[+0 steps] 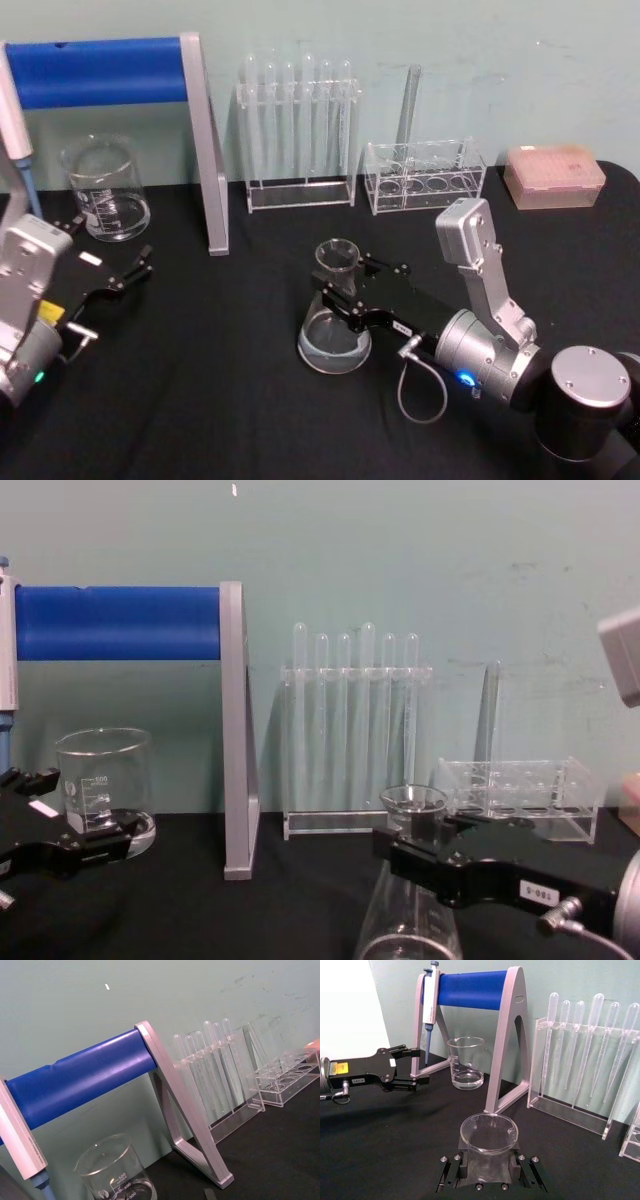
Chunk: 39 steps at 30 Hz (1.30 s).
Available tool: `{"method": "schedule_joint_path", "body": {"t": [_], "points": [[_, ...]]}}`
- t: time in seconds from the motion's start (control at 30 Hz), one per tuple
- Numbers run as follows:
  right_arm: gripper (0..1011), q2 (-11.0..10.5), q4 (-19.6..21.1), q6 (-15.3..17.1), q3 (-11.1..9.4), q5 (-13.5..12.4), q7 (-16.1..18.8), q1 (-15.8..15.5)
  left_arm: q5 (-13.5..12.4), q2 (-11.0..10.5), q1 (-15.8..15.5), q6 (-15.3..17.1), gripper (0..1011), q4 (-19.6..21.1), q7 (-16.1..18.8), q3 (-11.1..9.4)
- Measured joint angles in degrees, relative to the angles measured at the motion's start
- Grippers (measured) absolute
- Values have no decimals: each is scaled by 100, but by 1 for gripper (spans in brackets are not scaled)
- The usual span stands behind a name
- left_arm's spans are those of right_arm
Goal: Grasp the erlenmeyer flask with one hand, shake it three times, then place it back.
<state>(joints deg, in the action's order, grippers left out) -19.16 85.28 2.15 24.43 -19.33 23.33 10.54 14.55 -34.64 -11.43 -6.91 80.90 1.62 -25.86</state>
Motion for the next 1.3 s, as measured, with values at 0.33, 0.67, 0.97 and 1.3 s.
{"method": "schedule_joint_path", "body": {"t": [0.33,0.67,0.97,1.3], "points": [[621,-1,-5,24,-1,13,2,-4,0,0,0,0,1001,0,0,0],[933,0,-4,18,-4,12,1,-1,0,0,0,0,1001,0,0,0],[1003,-1,-2,14,-4,10,1,0,0,0,0,0,1001,0,0,0],[1002,-175,96,35,1,-39,176,-48,0,0,0,0,1001,0,0,0]]}}
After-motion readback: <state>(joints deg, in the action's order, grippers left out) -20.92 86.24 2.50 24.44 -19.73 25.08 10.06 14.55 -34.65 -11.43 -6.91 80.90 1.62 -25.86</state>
